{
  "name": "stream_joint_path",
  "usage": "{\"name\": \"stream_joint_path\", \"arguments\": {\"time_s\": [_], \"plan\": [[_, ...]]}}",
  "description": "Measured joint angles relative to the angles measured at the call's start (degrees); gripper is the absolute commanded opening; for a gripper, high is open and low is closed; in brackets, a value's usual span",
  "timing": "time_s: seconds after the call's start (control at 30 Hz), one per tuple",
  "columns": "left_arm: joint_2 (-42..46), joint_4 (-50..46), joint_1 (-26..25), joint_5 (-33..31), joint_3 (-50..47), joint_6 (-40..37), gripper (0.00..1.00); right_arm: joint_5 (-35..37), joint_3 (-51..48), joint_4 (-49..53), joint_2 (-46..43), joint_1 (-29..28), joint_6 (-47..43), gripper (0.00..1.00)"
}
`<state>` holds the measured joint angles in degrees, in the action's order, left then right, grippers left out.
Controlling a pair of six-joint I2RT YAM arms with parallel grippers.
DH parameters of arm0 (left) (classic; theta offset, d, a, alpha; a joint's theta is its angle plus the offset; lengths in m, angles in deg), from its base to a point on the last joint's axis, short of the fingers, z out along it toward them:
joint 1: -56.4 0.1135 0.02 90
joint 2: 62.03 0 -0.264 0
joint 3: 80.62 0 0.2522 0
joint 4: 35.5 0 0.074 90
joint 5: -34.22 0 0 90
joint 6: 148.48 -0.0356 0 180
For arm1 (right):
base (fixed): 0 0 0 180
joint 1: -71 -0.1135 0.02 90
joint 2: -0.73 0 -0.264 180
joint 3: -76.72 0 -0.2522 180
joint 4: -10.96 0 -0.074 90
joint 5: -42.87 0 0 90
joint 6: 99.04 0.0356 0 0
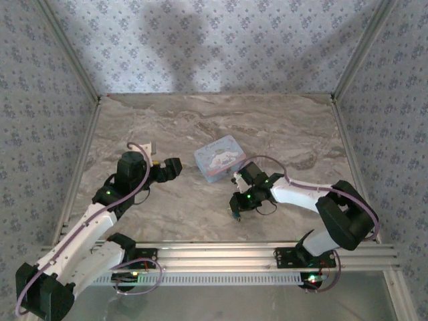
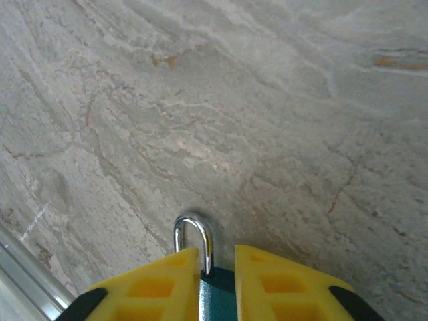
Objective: Unlock a padlock with a key
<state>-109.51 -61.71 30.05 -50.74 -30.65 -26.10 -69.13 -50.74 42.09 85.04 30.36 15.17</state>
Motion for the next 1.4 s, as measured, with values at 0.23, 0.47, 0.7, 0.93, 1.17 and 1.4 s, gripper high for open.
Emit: {"name": "stream_joint_path", "arguments": {"time_s": [0.23,0.47,0.7,0.93,1.17,1.4], "plan": [[0.0,0.0,0.0,-0.04,0.0,0.02,0.98,4.2,0.0,1.27,-6.21,0.0,-0.31,0.39],[0.02,-0.79,0.0,-1.07,0.26,0.0,0.98,10.88,0.0,4.15,-19.67,2.01,-1.7,0.51],[0.2,-2.58,0.0,-2.23,1.68,-0.02,0.98,16.22,-0.31,5.33,-34.03,8.98,-4.26,0.72],[1.07,-3.45,0.02,-4.52,2.25,-0.48,0.98,19.45,-1.6,4.92,-42.75,17.97,-9.27,0.97],[1.09,-4.15,0.11,-6.51,2.56,-1.2,0.98,20.76,-5.44,0.33,-44.78,27.56,-12.68,1.0],[1.09,-4.33,0.11,-7.54,2.56,-1.51,0.98,21.66,-12.74,-9.94,-44.81,36.04,-15.72,1.0]]}}
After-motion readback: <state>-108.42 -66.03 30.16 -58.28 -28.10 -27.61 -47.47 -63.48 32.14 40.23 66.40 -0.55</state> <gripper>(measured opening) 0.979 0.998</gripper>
